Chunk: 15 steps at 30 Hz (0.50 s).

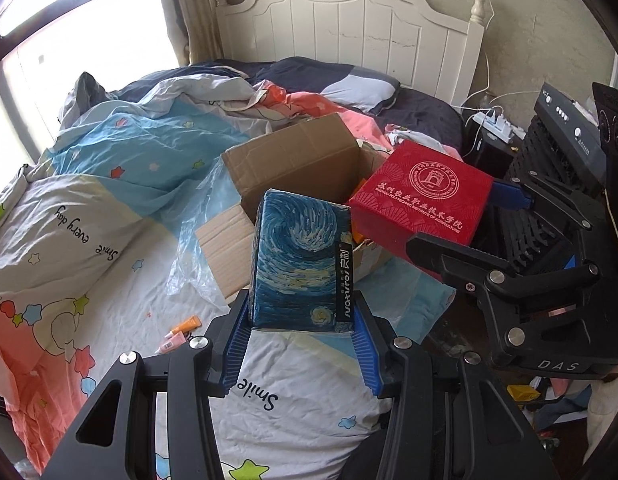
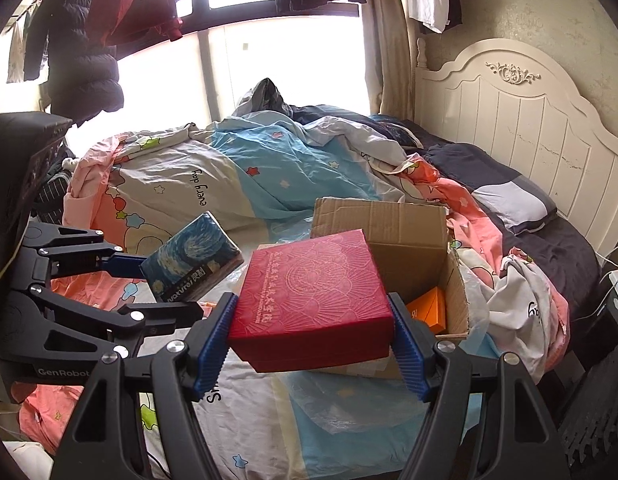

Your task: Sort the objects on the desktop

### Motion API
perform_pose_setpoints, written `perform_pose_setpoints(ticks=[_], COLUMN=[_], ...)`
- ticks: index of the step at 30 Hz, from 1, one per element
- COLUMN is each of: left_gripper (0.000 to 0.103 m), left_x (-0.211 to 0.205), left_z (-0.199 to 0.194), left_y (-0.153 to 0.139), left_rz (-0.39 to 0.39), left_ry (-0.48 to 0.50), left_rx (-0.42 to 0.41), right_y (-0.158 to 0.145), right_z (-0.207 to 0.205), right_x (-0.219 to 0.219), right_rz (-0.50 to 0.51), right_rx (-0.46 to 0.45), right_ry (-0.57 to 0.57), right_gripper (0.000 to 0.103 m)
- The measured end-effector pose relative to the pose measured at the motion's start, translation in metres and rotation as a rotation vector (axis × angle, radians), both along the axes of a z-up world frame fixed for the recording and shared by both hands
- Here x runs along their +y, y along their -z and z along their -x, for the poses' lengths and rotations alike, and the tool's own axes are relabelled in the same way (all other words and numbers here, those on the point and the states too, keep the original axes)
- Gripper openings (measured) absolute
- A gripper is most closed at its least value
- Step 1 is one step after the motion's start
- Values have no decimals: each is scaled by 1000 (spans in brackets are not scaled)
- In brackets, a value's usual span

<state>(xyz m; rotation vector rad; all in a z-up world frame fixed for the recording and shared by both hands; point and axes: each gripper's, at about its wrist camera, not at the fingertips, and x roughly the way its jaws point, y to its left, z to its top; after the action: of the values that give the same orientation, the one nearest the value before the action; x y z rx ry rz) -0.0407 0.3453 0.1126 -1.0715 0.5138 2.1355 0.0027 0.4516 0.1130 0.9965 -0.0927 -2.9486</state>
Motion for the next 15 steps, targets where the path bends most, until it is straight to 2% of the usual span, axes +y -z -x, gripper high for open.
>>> perform_pose_setpoints(ticks=[8, 15], left_gripper=[48, 48], left_x=[37, 67], left_z=[16, 33], left_y=[-1, 3], left_rz=[-22, -47], left_ry=[26, 30], left_rx=[-4, -35], right_y=[10, 19], right_z=[6, 13], right_x=[26, 55], right_rz=[-43, -21], right_rx=[-30, -43], right_ry=[33, 62], right_gripper=[69, 69])
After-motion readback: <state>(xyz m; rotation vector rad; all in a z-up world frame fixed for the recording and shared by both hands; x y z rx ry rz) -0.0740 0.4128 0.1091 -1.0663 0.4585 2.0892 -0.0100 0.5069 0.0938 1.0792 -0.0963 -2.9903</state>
